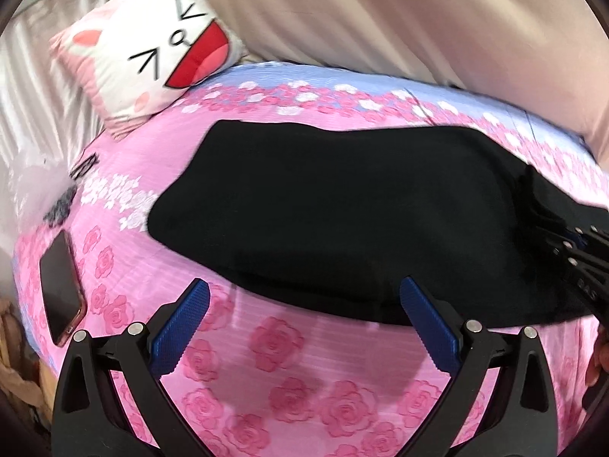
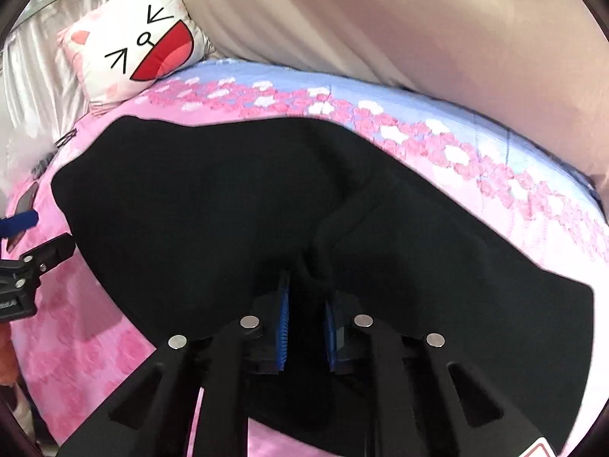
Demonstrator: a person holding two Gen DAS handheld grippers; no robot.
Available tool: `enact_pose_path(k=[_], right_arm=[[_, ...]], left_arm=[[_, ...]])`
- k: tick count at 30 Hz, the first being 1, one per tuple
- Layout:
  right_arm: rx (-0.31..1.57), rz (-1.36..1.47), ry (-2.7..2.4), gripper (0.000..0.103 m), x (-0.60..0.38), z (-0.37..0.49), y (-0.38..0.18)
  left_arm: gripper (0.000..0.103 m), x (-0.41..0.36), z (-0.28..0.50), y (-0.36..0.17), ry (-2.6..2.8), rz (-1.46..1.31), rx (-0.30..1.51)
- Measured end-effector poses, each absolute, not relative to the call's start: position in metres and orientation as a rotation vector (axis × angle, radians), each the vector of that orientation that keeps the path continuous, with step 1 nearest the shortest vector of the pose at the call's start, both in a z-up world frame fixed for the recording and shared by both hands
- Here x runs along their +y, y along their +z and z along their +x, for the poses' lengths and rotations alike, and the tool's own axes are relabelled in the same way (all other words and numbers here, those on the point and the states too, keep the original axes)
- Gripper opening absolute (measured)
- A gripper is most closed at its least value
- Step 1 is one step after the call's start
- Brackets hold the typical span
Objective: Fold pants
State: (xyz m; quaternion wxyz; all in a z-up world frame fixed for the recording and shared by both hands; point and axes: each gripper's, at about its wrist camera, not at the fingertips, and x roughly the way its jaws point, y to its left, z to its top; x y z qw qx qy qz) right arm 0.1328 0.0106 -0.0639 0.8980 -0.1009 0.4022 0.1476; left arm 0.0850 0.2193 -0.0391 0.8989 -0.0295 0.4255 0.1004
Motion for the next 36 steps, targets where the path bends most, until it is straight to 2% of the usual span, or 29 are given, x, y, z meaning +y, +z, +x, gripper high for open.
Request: enact_pose_path(k=[2, 3, 4, 5, 6, 7, 9, 10, 14, 16, 19, 21, 23, 29, 30, 31, 32, 33, 36], right_arm=[[0.851, -0.222, 0.326, 0.017, 0.015, 0.135, -0.073], [0.877, -0.222, 0.333, 0.026, 0.015, 0.139, -0.083], [0.849, -0.208, 0.331, 0.026, 0.013, 0.135, -0.081], [0.85, -0.186, 0.333, 0.032, 0.011, 0.133, -0.076], [0.839, -0.138, 0.352, 0.043, 0.006, 0.126, -0.068], [0.804, -0.097, 0.362, 0.048, -0.001, 0.117, -0.058], [0.757, -0.071, 0.32, 0.068, -0.016, 0.101, -0.046], [0.746, -0.07, 0.3, 0.071, -0.023, 0.096, -0.043], [0.715, -0.048, 0.174, 0.073, -0.068, 0.071, -0.033], [0.701, -0.012, 0.086, 0.077, -0.102, 0.056, -0.029], [0.706, 0.051, -0.091, 0.082, -0.16, 0.038, -0.029], [0.725, 0.13, -0.18, 0.083, -0.2, 0.029, -0.035], [0.769, 0.277, -0.225, 0.083, -0.248, 0.022, -0.049], [0.833, 0.523, -0.054, 0.083, -0.272, 0.046, -0.084], [0.835, 0.525, -0.007, 0.077, -0.265, 0.053, -0.089], [0.845, 0.525, 0.04, 0.063, -0.256, 0.062, -0.097], [0.846, 0.533, 0.04, 0.036, -0.249, 0.065, -0.101], [0.826, 0.534, 0.042, 0.028, -0.247, 0.064, -0.097], [0.774, 0.563, 0.095, 0.019, -0.249, 0.055, -0.076]], left_arm=[[0.098, 0.235, 0.088, -0.042, 0.239, -0.101, 0.881], [0.098, 0.241, 0.09, -0.045, 0.253, -0.113, 0.89], [0.098, 0.25, 0.094, -0.049, 0.271, -0.132, 0.908], [0.098, 0.259, 0.098, -0.052, 0.287, -0.152, 0.921], [0.098, 0.265, 0.1, -0.053, 0.301, -0.163, 0.928], [0.098, 0.273, 0.101, -0.053, 0.321, -0.176, 0.926], [0.098, 0.283, 0.103, -0.052, 0.357, -0.187, 0.914], [0.098, 0.291, 0.107, -0.054, 0.375, -0.214, 0.906], [0.098, 0.322, 0.13, -0.076, 0.321, -0.512, 0.945], [0.096, 0.317, 0.138, -0.069, 0.35, -0.517, 0.888], [0.088, 0.305, 0.153, -0.069, 0.387, -0.466, 0.909], [0.089, 0.299, 0.153, -0.067, 0.392, -0.47, 0.904], [0.095, 0.298, 0.15, -0.068, 0.389, -0.481, 0.901], [0.098, 0.29, 0.153, -0.074, 0.423, -0.404, 0.915], [0.098, 0.288, 0.153, -0.075, 0.433, -0.401, 0.916], [0.098, 0.288, 0.153, -0.075, 0.441, -0.4, 0.916], [0.098, 0.287, 0.154, -0.075, 0.453, -0.399, 0.919], [0.098, 0.286, 0.154, -0.075, 0.463, -0.402, 0.925], [0.098, 0.285, 0.152, -0.072, 0.47, -0.435, 0.931]])
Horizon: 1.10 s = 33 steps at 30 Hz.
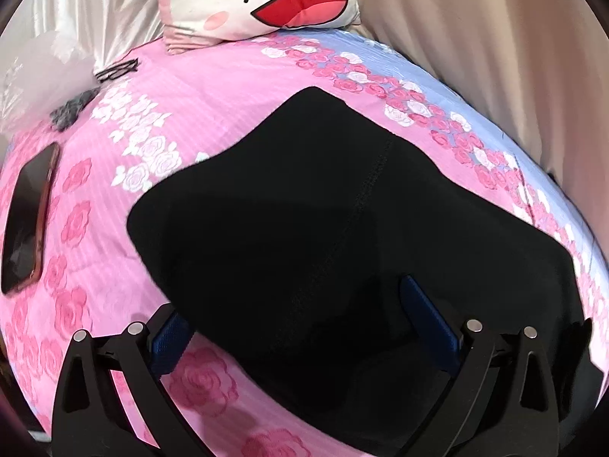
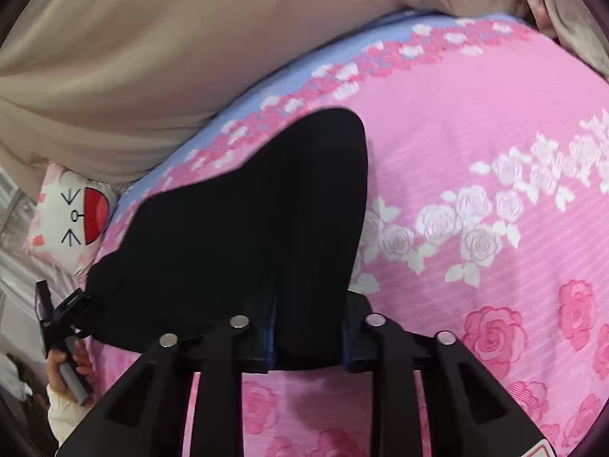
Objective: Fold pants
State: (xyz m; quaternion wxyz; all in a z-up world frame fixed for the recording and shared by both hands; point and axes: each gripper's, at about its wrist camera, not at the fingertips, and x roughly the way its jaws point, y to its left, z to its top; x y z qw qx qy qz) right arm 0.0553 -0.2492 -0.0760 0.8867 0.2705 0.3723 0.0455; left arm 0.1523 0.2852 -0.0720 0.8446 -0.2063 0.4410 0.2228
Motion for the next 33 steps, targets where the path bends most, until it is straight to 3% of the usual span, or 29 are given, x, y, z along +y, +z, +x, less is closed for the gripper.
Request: enact_pose_path(k=[6, 14, 16, 18, 21, 23, 26, 29, 33], right_arm=[[0.724, 0.554, 0.092, 0.016, -0.29, 0.018, -0.047], [0.773, 0.592, -0.031, 0.017, -0.357, -0.031, -0.079], [0.844, 0.583, -0.031, 0.025, -0.363, -0.028, -0.092], [0.858, 0.508, -0.108, 0.045, -0.358, -0.033, -0.087], [0.732, 0.394, -0.297, 0.049, -0.35, -0.055, -0.051], [0.651, 0.349, -0.319, 0.055, -0.336, -0.063, -0.028], [0.653, 0.262, -0.162, 0.055, -0.29, -0.046, -0.011], [0.723, 0.12, 0.021, 0.055, -0.219, -0.012, -0.02], [0.823, 0.003, 0.136, 0.054, -0.142, 0.037, -0.049]], left_arm=[[0.098, 0.267, 0.139, -0.059, 0.443, -0.42, 0.922], [0.098, 0.218, 0.126, -0.051, 0.33, -0.33, 0.959], [0.098, 0.206, 0.122, -0.05, 0.303, -0.299, 0.956], [0.098, 0.197, 0.122, -0.052, 0.316, -0.233, 0.949], [0.098, 0.196, 0.125, -0.061, 0.368, -0.177, 0.991], [0.098, 0.209, 0.12, -0.068, 0.411, -0.232, 1.012], [0.098, 0.237, 0.108, -0.068, 0.436, -0.365, 1.008], [0.098, 0.257, 0.107, -0.075, 0.373, -0.47, 1.027], [0.098, 0.25, 0.124, -0.074, 0.327, -0.398, 1.008]])
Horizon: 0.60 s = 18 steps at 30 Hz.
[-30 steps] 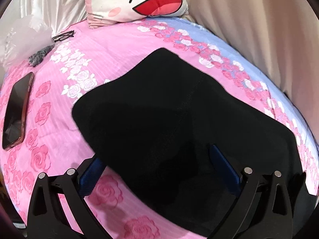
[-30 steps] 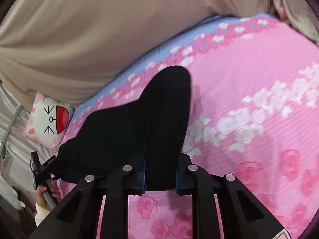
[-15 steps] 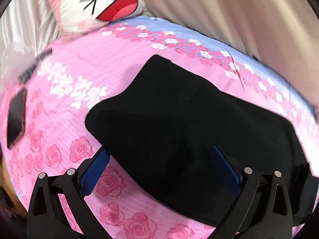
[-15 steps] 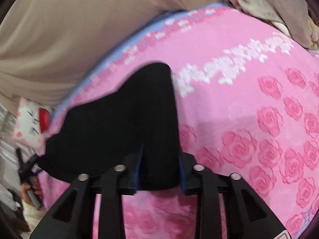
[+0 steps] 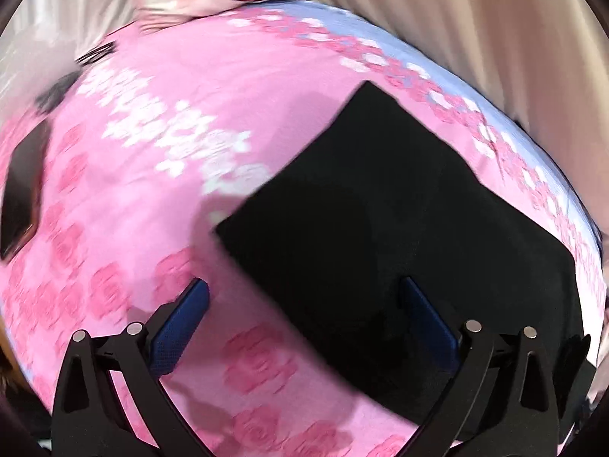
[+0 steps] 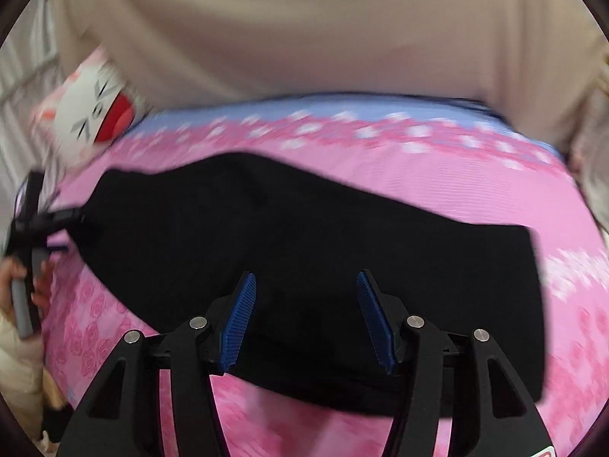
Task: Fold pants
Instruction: 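Fold the trousers over again and lower them onto the bed with both grippers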
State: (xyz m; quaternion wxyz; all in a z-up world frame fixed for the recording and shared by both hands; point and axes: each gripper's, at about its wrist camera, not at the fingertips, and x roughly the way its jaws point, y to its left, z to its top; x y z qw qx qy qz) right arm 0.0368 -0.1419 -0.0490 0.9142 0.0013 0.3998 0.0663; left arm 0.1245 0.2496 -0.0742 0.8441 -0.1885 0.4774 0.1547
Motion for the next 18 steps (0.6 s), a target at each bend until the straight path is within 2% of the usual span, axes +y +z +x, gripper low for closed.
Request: enact_pose_path(k=[1, 2, 3, 4, 5, 9, 13, 15, 16, 17, 18], right_arm=[[0.834, -0.006, 0.131, 0.054, -0.133, 0.043, -0.052], [0.837, -0.009, 0.13, 0.054, -0.13, 0.046, -0.054], [0.834, 0.0, 0.128, 0.056, -0.128, 0.048, -0.055], [0.831, 0.01, 0.124, 0.061, -0.132, 0.046, -0.053], [0.824, 0.026, 0.105, 0.066, -0.139, 0.043, -0.051], [0.802, 0.115, 0.016, 0.071, -0.179, 0.029, -0.04], [0.785, 0.204, -0.108, 0.072, -0.227, 0.012, -0.034], [0.778, 0.26, -0.135, 0.074, -0.247, 0.005, -0.035], [0.777, 0.296, -0.138, 0.074, -0.257, 0.002, -0.036], [0.781, 0.326, -0.134, 0.074, -0.264, -0.001, -0.037], [0.781, 0.34, -0.126, 0.074, -0.267, -0.004, -0.038]], left_arm=[[0.094, 0.249, 0.128, -0.075, 0.331, -0.392, 0.992], [0.083, 0.247, 0.131, -0.074, 0.335, -0.383, 0.975], [0.076, 0.246, 0.134, -0.072, 0.333, -0.375, 0.957], [0.045, 0.247, 0.136, -0.069, 0.304, -0.391, 0.943], [0.021, 0.248, 0.139, -0.068, 0.248, -0.428, 0.939], [0.02, 0.226, 0.138, -0.032, 0.144, -0.38, 0.88], [0.021, 0.145, 0.12, 0.035, -0.072, -0.236, 0.76], [0.024, 0.103, 0.113, 0.057, -0.169, -0.19, 0.721], [0.035, 0.073, 0.112, 0.063, -0.236, -0.164, 0.725], [0.049, 0.052, 0.115, 0.063, -0.273, -0.141, 0.742], [0.056, 0.033, 0.117, 0.058, -0.281, -0.11, 0.772]])
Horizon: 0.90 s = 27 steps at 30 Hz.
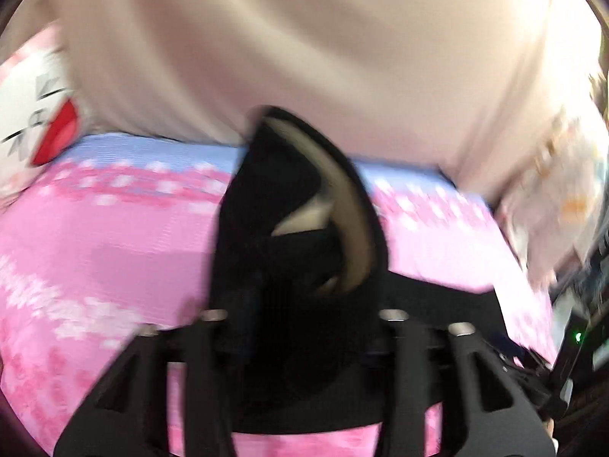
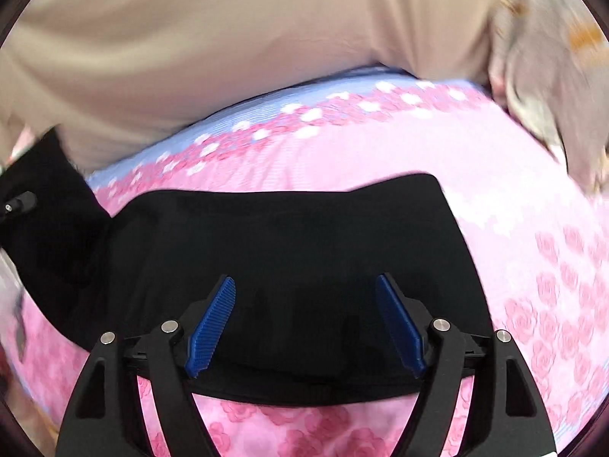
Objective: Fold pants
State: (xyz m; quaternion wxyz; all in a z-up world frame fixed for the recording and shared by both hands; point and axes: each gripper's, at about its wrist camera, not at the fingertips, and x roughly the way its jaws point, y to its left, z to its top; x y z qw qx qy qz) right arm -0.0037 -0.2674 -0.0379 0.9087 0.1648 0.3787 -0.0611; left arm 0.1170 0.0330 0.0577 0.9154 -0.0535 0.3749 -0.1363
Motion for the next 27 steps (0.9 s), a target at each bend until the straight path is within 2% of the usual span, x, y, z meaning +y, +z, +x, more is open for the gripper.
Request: enact_pose_path(k=[1, 4, 6, 8, 10, 17, 20, 24, 27], right_arm=[[0.78, 0.347, -0.118, 0.074, -0.27, -0.007, -0.039], [0.787, 0.341, -0.113, 0.075, -0.277, -0.016, -0.044], [0.797, 0.342, -0.096, 0.075, -0.28, -0.016, -0.048], [0.806, 0.343, -0.078, 0.075, -0.28, -0.011, -0.051], [0.809, 0.345, -0.057, 0.075, -0.279, -0.002, -0.053], [0.823, 0.463, 0.192, 0.075, -0.241, 0.028, -0.046], [0.848, 0.491, 0.318, 0.076, -0.214, 0.035, -0.041], [0.926, 0.39, 0.376, 0.081, -0.16, 0.05, -0.042], [0.986, 0.459, 0.447, 0.081, -0.138, 0.056, -0.046]], left_arm=[[0.066, 0.013, 0.122, 0.046, -0.268, -0.067, 0.82], [0.067, -0.003, 0.117, 0.023, -0.267, -0.049, 0.894], [0.072, 0.008, 0.113, 0.02, -0.27, -0.078, 0.91], [0.088, 0.03, 0.102, 0.023, -0.26, -0.12, 0.915], [0.097, 0.054, 0.09, 0.033, -0.24, -0.151, 0.883], [0.098, 0.088, 0.066, 0.06, -0.132, -0.131, 0.788], [0.098, 0.092, 0.072, 0.048, -0.037, -0.059, 0.807], [0.098, 0.095, 0.073, 0.029, 0.036, 0.02, 0.804], [0.098, 0.096, 0.072, 0.02, 0.054, 0.061, 0.802]])
